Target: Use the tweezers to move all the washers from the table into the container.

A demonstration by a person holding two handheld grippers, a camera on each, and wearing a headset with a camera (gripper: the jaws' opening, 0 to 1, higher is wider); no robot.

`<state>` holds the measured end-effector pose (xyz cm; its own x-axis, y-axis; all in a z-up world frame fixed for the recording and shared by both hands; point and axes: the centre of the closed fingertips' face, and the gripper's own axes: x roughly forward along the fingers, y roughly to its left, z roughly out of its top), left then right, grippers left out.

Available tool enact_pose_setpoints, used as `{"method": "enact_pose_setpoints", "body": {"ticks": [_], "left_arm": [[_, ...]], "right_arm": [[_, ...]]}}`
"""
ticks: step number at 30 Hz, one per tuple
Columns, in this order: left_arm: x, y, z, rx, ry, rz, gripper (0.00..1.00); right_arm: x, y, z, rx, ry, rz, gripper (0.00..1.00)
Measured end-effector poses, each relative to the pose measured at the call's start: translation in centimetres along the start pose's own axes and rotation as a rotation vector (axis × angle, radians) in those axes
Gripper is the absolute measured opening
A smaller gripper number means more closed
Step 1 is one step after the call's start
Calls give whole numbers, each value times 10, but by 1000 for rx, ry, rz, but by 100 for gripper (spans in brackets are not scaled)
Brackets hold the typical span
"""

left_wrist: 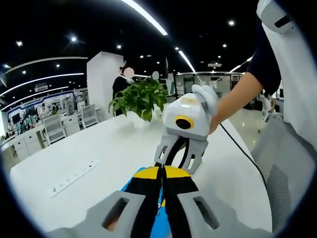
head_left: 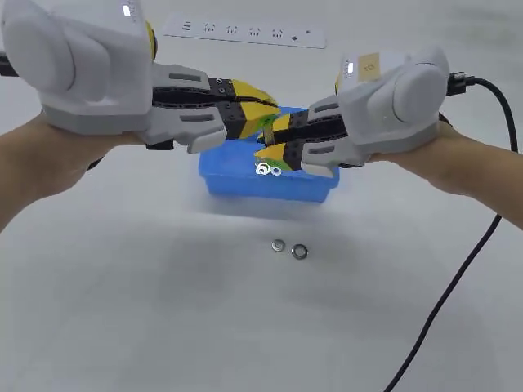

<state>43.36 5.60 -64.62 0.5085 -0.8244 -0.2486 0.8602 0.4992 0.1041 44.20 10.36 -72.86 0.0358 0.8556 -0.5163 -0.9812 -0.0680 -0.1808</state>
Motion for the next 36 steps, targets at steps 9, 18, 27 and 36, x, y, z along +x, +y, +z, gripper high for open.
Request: {"method": "enact_pose_setpoints", "body": {"ticks": [9, 18, 27, 36], "left_arm": [[-4, 4, 11, 48, -1, 18, 4], [-14, 6, 18, 97, -4, 9, 4], [-27, -7, 22, 141, 4, -13, 5], [-30, -33, 23, 146, 14, -20, 5]], "right_arm": [[-6, -1, -1, -2, 33, -44, 20], [-22, -3, 6, 70, -4, -92, 32], [-44, 11, 5, 137, -32, -144, 42], [-65, 30, -1, 170, -42, -193, 53]]}}
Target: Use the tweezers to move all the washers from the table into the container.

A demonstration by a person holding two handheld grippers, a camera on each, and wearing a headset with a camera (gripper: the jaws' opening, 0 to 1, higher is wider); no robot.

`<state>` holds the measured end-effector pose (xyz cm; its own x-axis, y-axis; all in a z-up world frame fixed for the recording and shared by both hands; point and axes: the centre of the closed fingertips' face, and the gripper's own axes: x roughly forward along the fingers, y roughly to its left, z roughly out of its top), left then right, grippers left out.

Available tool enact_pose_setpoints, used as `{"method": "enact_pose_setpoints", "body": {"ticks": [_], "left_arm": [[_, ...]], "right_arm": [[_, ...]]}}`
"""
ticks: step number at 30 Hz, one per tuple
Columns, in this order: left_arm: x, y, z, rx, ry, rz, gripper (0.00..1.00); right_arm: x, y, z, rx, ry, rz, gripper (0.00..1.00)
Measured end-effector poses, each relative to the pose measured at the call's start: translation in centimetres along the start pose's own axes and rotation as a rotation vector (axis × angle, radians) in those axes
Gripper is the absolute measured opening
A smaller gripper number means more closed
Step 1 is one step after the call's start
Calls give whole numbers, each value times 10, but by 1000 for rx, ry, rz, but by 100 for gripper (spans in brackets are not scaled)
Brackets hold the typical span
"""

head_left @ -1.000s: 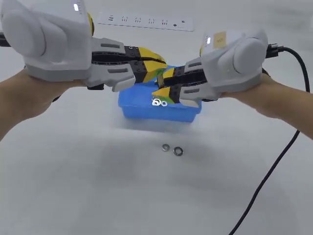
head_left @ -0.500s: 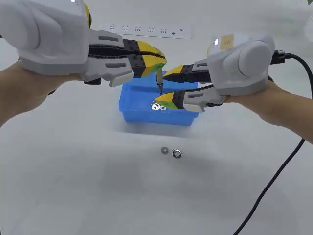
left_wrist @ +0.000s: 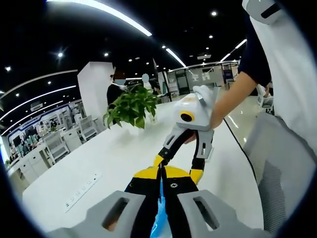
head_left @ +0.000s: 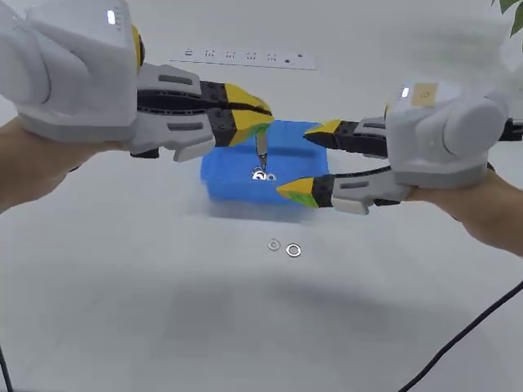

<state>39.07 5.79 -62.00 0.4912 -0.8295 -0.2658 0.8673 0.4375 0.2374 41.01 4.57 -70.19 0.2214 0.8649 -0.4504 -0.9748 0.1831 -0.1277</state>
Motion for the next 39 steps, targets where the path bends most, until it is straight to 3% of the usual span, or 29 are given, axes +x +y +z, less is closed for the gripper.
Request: {"method": "enact_pose_setpoints", "body": {"ticks": [9, 11, 14, 21, 28, 32, 39], "left_arm": [[0, -22, -5, -24, -7, -9, 5], [1, -28, -9, -29, -3, -16, 5], [1, -32, -12, -34, 3, -27, 5], [2, -38, -17, -35, -14, -37, 5], [6, -48, -28, -64, -24, -57, 5], [9, -55, -35, -86, -22, -73, 5], [14, -61, -43, -94, -15, -87, 5]], "right_arm": [[-17, 23, -12, 22, 13, -24, 69], [-19, 27, -21, 11, 45, -28, 72], [-22, 31, -30, -6, 72, -31, 78], [-30, 43, -54, 43, 103, -18, 88], [-30, 49, -64, 78, 108, -20, 99], [-28, 52, -76, 80, 154, -25, 100], [-30, 56, -81, 161, 137, -33, 100]]}}
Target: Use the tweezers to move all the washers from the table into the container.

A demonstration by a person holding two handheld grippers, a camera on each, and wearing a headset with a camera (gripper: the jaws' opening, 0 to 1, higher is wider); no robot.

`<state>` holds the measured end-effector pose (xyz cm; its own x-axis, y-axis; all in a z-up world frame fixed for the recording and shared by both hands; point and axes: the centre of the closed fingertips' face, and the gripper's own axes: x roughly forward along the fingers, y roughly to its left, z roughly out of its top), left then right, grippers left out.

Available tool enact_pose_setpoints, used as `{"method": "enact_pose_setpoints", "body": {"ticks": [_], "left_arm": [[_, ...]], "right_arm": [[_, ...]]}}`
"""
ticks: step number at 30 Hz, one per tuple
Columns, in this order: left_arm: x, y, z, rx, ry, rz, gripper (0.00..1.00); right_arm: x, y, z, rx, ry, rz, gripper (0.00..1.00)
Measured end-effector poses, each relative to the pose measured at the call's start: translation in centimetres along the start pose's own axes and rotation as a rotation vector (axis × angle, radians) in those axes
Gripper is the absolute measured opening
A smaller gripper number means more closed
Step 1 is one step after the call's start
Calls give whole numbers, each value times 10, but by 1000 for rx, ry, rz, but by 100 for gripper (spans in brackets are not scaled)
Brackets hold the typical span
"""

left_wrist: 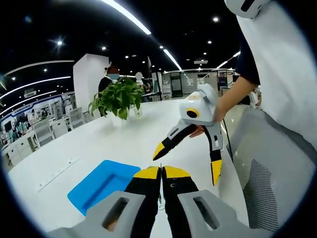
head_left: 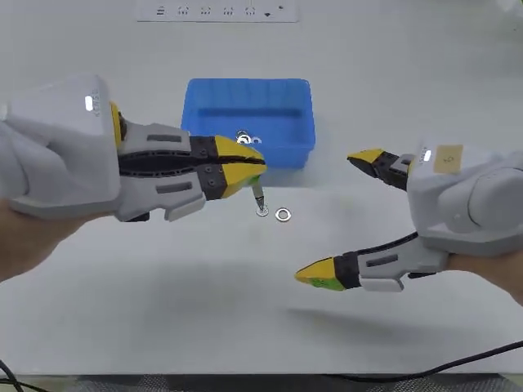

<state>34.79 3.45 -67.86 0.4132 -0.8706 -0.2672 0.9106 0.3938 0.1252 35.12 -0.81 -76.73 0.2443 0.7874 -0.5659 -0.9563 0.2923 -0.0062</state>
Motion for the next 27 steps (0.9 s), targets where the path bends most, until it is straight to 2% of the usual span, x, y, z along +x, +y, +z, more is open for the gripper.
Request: {"method": "enact_pose_setpoints", "body": {"ticks": [11, 19, 27], "left_arm": [[9, -1, -9, -17, 15, -23, 5], [10, -2, -16, -22, 26, -23, 5], [7, 1, -15, -22, 22, -15, 5]], "right_arm": [[-1, 9, -5, 83, -26, 6, 100], [-1, 12, -8, 96, -22, 19, 100], [3, 16, -8, 108, -22, 35, 100]]}}
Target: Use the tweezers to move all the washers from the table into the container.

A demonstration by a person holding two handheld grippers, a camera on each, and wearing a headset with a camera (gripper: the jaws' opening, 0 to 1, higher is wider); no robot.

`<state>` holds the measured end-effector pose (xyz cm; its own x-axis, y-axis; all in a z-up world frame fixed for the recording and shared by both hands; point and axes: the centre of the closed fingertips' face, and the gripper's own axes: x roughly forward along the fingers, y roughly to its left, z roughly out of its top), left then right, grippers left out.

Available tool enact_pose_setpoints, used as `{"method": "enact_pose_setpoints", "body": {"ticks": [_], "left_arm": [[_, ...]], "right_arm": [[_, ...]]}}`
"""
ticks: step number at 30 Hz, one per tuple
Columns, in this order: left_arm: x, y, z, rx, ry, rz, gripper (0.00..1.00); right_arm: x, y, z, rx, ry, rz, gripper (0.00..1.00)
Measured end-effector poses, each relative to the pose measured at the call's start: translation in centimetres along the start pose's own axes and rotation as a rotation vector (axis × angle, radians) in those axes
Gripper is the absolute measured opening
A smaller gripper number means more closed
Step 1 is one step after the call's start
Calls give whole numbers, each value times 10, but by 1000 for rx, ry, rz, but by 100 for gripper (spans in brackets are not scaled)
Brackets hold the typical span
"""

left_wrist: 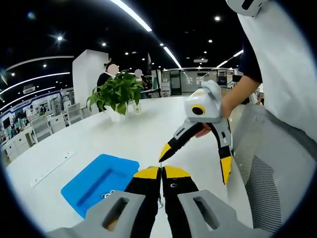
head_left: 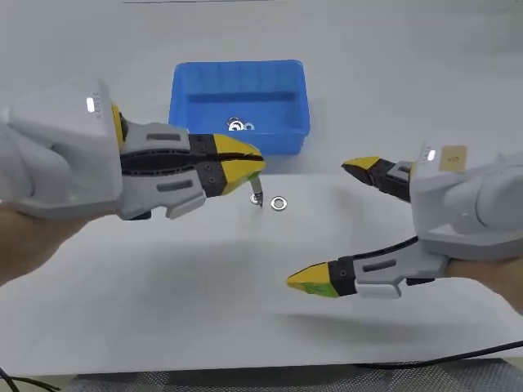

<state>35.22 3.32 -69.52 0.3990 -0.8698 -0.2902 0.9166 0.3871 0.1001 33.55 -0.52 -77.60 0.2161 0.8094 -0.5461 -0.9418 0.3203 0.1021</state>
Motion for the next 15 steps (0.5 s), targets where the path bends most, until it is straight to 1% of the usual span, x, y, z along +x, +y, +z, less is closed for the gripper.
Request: {"method": "enact_pose_setpoints", "body": {"ticks": [3, 6, 8, 9, 10, 13, 15], "left_arm": [[-2, 2, 3, -4, -11, 5, 5], [-3, 3, 0, -5, -1, 9, 5], [-2, 3, -4, -9, 8, 7, 5], [-2, 3, -2, -26, -4, 9, 5], [-2, 4, -2, -16, -2, 11, 5], [1, 3, -1, -26, -6, -1, 5], [2, 4, -1, -50, 0, -13, 5]], "right_arm": [[2, 2, 1, 3, -2, 7, 100], [3, 2, 0, 0, 4, 11, 100], [3, 3, 0, 2, 1, 15, 100], [3, 3, 0, 3, 0, 16, 100], [3, 3, 1, 2, 0, 14, 100], [3, 1, 1, 8, -2, 14, 100], [3, 1, 1, 13, -3, 16, 99]]}}
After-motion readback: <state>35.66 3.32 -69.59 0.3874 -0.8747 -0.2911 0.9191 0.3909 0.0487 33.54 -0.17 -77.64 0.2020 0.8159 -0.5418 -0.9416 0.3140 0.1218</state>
